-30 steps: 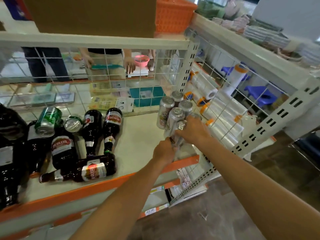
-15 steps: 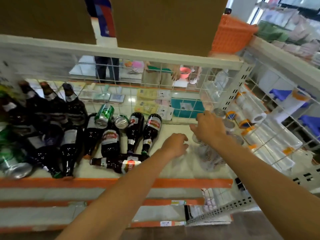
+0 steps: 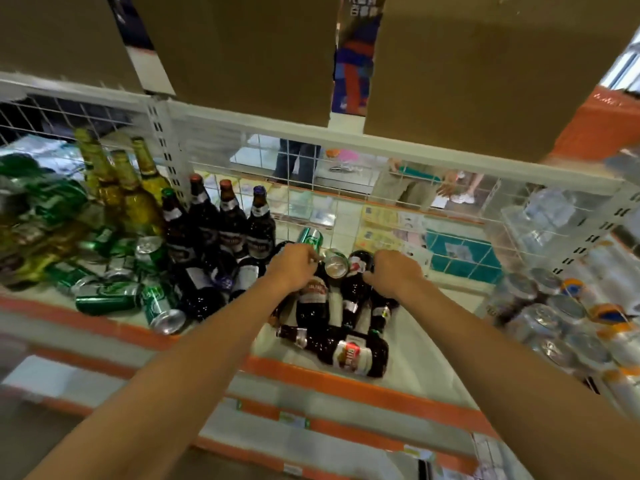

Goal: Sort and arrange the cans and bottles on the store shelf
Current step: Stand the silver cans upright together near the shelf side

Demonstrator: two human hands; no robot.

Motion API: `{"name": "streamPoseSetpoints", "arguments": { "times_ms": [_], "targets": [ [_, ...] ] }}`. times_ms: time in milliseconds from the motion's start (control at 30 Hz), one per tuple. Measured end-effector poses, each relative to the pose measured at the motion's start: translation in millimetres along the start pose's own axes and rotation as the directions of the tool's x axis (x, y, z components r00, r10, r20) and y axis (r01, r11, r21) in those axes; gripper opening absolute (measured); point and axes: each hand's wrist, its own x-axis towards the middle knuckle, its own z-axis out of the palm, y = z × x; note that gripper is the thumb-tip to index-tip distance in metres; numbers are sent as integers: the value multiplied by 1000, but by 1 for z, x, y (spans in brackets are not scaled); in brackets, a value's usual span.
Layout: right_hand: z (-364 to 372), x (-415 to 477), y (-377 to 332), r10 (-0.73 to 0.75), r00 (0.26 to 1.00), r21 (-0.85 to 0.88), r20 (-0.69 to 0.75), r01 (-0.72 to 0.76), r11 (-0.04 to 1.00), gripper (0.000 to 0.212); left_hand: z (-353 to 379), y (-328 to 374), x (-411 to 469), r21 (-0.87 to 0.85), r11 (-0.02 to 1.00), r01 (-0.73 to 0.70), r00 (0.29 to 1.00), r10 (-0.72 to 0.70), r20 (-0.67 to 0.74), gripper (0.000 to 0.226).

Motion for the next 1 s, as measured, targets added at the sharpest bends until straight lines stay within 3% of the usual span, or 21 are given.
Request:
{"name": "streamPoseSetpoints", "arguments": {
  "times_ms": [267, 367, 500, 667, 767, 867, 1000],
  "targets": [
    [40, 38, -44, -53, 999, 66, -2, 53, 996, 65, -9, -34, 20, 73, 997, 36, 999, -39, 36, 29],
    [58, 57, -47, -147, 989, -40, -37, 145, 989, 74, -2, -35, 31, 96, 995, 30, 998, -35, 48, 30],
    [80, 78, -42, -260, 963, -197, -73, 241, 950, 76, 2, -35, 42, 118, 992, 33, 998, -40, 58, 33],
    [92, 97, -28, -355, 927, -206, -121, 327, 922, 67, 8, -33, 47, 109, 990, 86, 995, -90, 35, 34],
    [83, 104, -22, -340, 933, -77, -121, 332, 940, 67, 7, -33, 46, 92, 989, 116, 993, -118, 19, 33],
    [68, 107, -21, -231, 966, 198, -116, 250, 948, 67, 5, -32, 45, 76, 987, 139, 990, -141, 12, 34],
    [34, 105, -27, -116, 986, 376, -124, 155, 914, 67, -5, -28, 36, 50, 989, 141, 990, -142, 17, 40]
  ]
}}
